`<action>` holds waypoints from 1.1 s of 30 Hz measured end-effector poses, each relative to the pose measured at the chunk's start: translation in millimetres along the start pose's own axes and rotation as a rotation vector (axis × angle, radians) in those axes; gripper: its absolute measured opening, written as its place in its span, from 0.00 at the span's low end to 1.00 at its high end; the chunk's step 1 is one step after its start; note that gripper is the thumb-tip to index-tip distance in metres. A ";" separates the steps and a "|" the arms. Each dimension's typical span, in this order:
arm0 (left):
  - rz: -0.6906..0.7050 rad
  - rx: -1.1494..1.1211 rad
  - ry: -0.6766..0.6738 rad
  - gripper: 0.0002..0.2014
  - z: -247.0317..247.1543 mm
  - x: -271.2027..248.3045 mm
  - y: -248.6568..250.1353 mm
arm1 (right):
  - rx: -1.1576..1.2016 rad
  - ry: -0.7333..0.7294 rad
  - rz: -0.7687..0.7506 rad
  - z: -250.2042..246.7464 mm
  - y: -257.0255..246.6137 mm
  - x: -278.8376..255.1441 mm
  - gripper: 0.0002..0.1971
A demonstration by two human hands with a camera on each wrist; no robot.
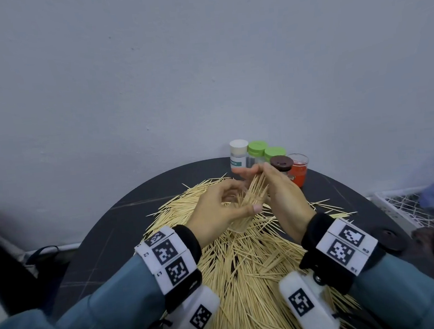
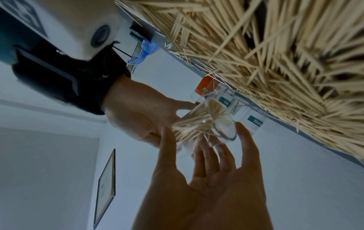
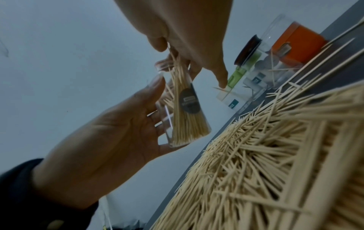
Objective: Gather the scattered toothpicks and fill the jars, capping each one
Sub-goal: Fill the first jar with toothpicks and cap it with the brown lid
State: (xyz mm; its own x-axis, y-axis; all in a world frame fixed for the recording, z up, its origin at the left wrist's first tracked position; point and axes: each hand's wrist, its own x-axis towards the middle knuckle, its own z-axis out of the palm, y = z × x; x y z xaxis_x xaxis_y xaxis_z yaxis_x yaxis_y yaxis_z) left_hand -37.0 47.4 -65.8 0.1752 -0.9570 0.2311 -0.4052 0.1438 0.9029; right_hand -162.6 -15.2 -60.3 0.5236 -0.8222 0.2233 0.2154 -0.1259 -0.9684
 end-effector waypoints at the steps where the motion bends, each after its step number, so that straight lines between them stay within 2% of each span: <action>1: 0.001 -0.002 -0.002 0.22 0.1 -0.1 0.5 | -0.010 0.004 -0.004 0.1 -0.3 -0.5 0.17; 4: 0.000 -0.034 0.015 0.24 -0.9 1.1 -0.5 | -0.015 -0.023 0.018 2.1 0.3 -2.3 0.14; 8: -0.016 -0.041 0.032 0.23 -2.7 1.3 -2.6 | -0.117 -0.054 0.034 3.9 -2.3 -4.1 0.16; 12: -0.008 0.032 0.045 0.24 -4.3 -0.2 1.4 | -0.176 -0.029 0.034 -2.9 -2.9 -0.1 0.18; 16: 0.044 0.104 0.120 0.26 -7.7 -1.6 4.5 | -0.252 -0.118 0.080 -5.0 -1.9 2.0 0.17; 21: 0.110 0.229 0.228 0.26 -12.9 -4.0 10.2 | -0.400 0.011 0.019 -7.3 -6.4 3.5 0.08; 25: 0.109 0.239 0.259 0.27 -14.1 -5.2 12.7 | -0.335 0.016 0.046 -7.2 -6.1 0.4 0.07; 29: 0.121 0.266 0.275 0.27 -13.8 -5.0 12.3 | -0.355 0.073 0.002 -7.9 -8.1 -1.7 0.05; 33: 0.121 0.268 0.274 0.28 -15.1 -4.4 9.2 | -0.297 0.043 -0.051 -5.5 -12.8 -3.6 0.04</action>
State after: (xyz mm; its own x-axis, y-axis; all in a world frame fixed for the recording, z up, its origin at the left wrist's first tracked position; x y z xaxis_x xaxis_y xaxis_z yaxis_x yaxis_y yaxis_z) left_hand -28.0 56.8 -53.0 0.3300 -0.8295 0.4506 -0.6506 0.1460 0.7452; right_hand -171.7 -13.7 -49.3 0.4815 -0.8324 0.2742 -0.0133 -0.3198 -0.9474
